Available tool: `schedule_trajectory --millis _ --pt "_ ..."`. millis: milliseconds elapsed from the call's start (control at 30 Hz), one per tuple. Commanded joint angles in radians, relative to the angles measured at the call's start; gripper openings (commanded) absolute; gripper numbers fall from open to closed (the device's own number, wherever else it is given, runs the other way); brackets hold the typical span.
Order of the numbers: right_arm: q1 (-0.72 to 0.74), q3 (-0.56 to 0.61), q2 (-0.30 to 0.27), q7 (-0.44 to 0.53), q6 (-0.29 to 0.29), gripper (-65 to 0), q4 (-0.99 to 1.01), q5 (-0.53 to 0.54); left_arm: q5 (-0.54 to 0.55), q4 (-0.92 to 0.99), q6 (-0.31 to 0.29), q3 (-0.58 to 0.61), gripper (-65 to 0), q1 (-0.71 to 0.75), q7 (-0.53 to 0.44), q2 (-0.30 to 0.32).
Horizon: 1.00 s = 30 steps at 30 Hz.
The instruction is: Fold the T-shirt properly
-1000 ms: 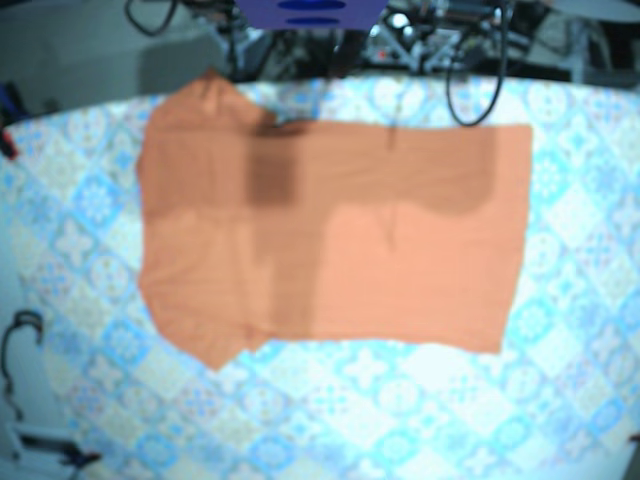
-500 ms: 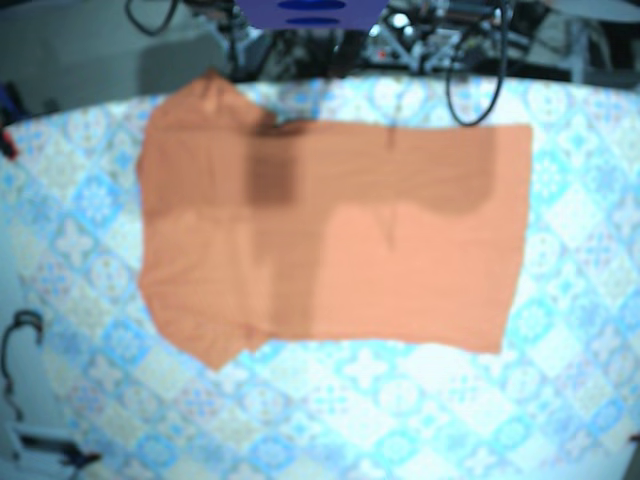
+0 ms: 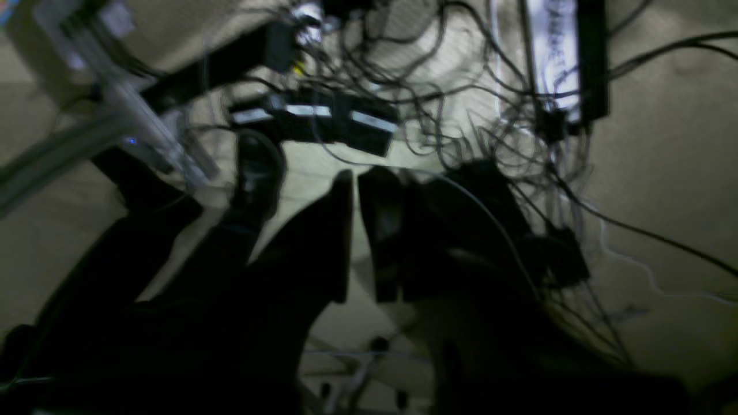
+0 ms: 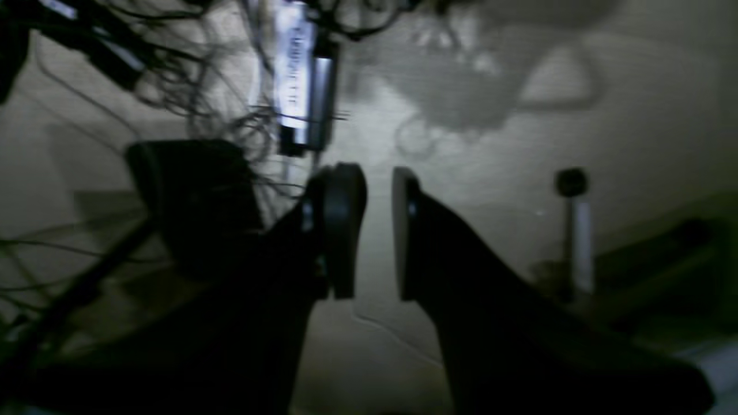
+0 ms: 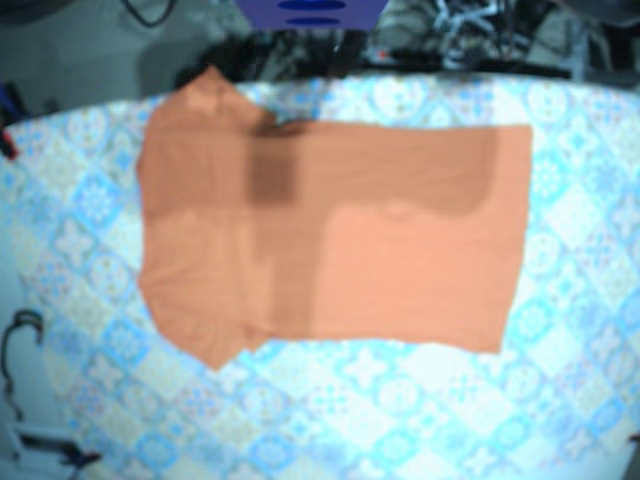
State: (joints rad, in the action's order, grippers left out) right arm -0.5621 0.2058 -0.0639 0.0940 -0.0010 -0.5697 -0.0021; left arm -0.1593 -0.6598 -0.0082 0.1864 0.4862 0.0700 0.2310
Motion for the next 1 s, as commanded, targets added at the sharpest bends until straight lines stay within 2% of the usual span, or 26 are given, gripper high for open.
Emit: schedule_trajectory --millis 0,100,267,333,433,500,600,667,733,800,967 --pt "-0.051 0.001 -0.015 0.005 0.000 -53.7 -0.029 0.000 0.002 -0.033 0.004 -0.001 -57.6 0.044 -0.009 0.043" --pt "-0.155 -0.009 -0.076 0.005 -0.007 -53.7 -0.151 -0.066 -0.001 -0.163 0.004 -0.001 -57.6 0.139 -0.025 0.113" --pt "-0.356 -0.030 -0.179 -0.001 -0.135 -53.7 -0.444 -0.246 0.000 -0.429 0.012 -0.012 -57.6 0.337 -0.043 0.255" --pt "-0.442 -0.104 -0.204 -0.001 -0.138 -53.7 -0.571 -0.316 0.000 -0.512 0.012 -0.067 -57.6 0.426 -0.037 0.287" --pt "-0.565 -0.279 -0.215 0.005 -0.138 -53.7 -0.792 -0.470 -0.007 -0.639 0.011 -0.195 -57.5 0.553 -0.026 0.302" --pt "-0.617 -0.385 -0.213 0.005 -0.138 -53.7 -0.924 -0.548 -0.007 -0.733 0.011 -0.268 -57.5 0.624 -0.025 0.342" --pt "-0.646 -0.483 -0.218 -0.001 -0.124 -53.7 -1.102 -0.580 -0.009 -0.862 0.011 -0.359 -57.5 0.721 -0.020 0.377" --pt "-0.648 -0.526 -0.218 -0.003 -0.067 -53.7 -1.206 -0.585 -0.015 -0.954 0.009 -0.434 -57.5 0.782 0.012 0.400" --pt "-0.646 -0.563 -0.218 -0.003 -0.034 -53.5 -1.285 -0.603 -0.056 -1.049 0.007 -0.482 -57.5 0.810 0.084 0.420" --pt "-0.622 -0.576 -0.219 0.003 -0.029 -53.4 -1.327 -0.701 -0.122 -1.141 0.006 -0.523 -57.5 0.823 0.159 0.433" --pt "-0.457 -0.515 -0.219 0.005 -0.029 -53.4 -1.334 -0.976 -0.280 -1.268 0.003 -0.581 -57.5 0.823 0.245 0.486"
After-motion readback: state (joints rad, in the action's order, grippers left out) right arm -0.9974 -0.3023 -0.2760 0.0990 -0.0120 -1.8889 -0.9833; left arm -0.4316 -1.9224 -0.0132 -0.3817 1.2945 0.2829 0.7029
